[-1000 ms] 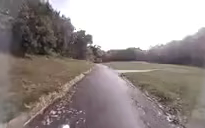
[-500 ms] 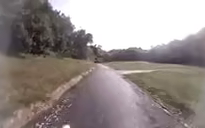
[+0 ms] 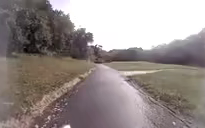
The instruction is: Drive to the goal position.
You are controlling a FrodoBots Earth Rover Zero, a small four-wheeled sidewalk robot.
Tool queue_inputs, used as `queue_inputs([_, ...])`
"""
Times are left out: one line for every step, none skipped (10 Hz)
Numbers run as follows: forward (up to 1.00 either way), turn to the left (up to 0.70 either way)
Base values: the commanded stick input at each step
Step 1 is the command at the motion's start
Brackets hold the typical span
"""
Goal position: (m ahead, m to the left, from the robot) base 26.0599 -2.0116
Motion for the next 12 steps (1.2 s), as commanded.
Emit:
queue_inputs([1.0, 0.0])
queue_inputs([1.0, 0.0])
queue_inputs([1.0, 0.0])
queue_inputs([1.0, 0.0])
queue_inputs([1.0, 0.0])
queue_inputs([1.0, 0.0])
queue_inputs([1.0, 0.0])
queue_inputs([1.0, 0.0])
queue_inputs([1.0, 0.0])
queue_inputs([1.0, 0.0])
queue_inputs([1.0, 0.0])
queue_inputs([1.0, 0.0])
